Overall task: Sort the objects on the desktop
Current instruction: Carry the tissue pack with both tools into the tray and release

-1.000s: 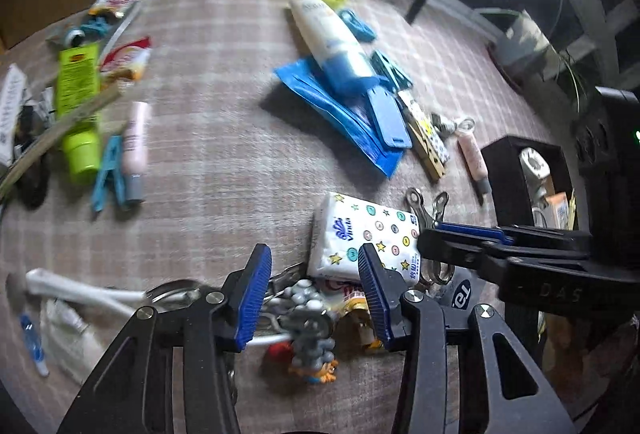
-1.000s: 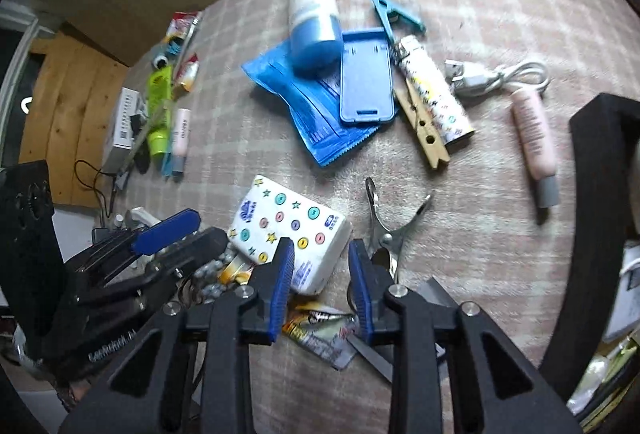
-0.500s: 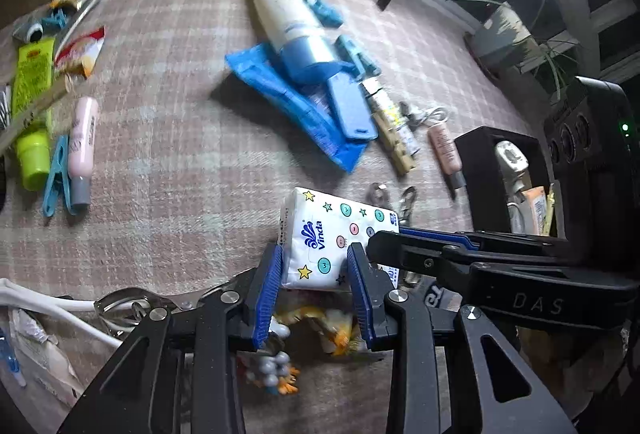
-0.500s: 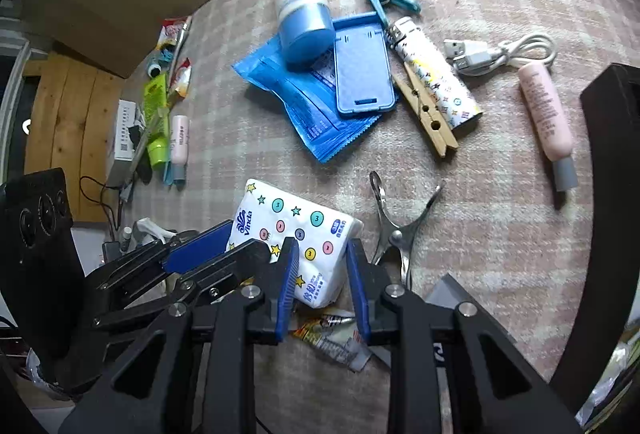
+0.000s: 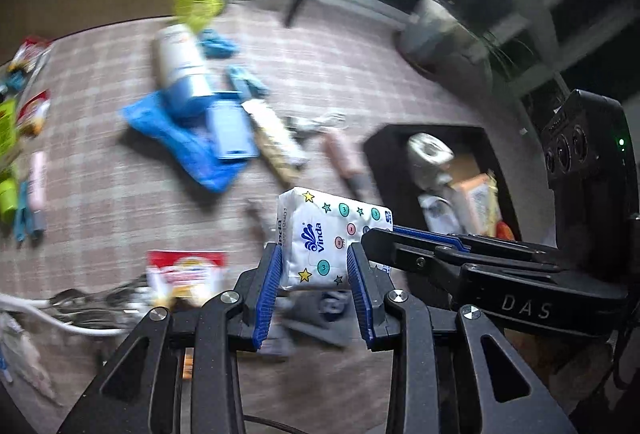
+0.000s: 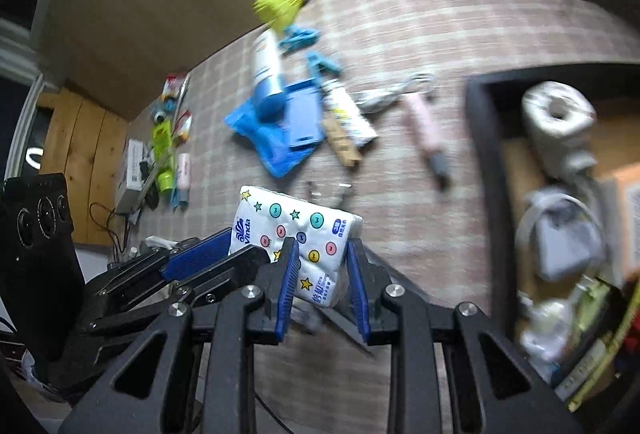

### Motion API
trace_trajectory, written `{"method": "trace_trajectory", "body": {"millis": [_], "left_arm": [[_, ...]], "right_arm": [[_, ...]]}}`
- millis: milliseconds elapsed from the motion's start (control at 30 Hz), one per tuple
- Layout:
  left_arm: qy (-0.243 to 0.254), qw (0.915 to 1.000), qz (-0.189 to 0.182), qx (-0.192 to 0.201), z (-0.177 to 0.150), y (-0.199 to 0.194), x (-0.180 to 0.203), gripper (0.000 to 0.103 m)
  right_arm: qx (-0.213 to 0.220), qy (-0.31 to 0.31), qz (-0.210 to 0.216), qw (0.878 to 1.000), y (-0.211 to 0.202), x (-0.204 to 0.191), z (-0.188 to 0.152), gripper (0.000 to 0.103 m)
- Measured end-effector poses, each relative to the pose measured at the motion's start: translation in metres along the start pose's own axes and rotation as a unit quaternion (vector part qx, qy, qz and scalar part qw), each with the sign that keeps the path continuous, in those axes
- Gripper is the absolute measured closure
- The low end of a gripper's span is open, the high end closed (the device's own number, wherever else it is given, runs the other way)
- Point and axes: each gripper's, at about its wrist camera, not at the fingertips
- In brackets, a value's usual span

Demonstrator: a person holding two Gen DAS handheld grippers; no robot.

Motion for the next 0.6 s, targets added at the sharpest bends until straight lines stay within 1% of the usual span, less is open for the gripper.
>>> {"method": "trace_trajectory", "body": {"millis": [100, 267, 400, 533, 600], "left_arm": [[0.032, 0.9993, -0.016, -0.011, -0.003, 0.011, 0.033, 0.072], [0.081, 0.9953, -0.040, -0.035, -0.012, 0.033, 0.088, 0.072], [0.111, 0.9915, -0.048, -0.050, -0.021, 0.046, 0.122, 0.072], [0.132, 0.9882, -0.048, -0.061, -0.026, 0.057, 0.147, 0.071], [0.137, 0.9875, -0.049, -0.061, -0.026, 0.059, 0.156, 0.067]], "right_arm": [[0.019, 0.019, -0.011, 1.000, -0.024, 0.028, -0.014, 0.077], [0.041, 0.056, -0.028, 0.997, -0.059, 0.076, -0.038, 0.077], [0.054, 0.076, -0.038, 0.995, -0.076, 0.100, -0.052, 0.077], [0.067, 0.079, -0.057, 0.993, -0.092, 0.112, -0.061, 0.076], [0.073, 0.085, -0.047, 0.993, -0.099, 0.120, -0.063, 0.076]]}}
Point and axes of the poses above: each gripper's, at about its wrist camera, not at the fingertips, and y roughly the way its jaws point, x to its right, z to its top
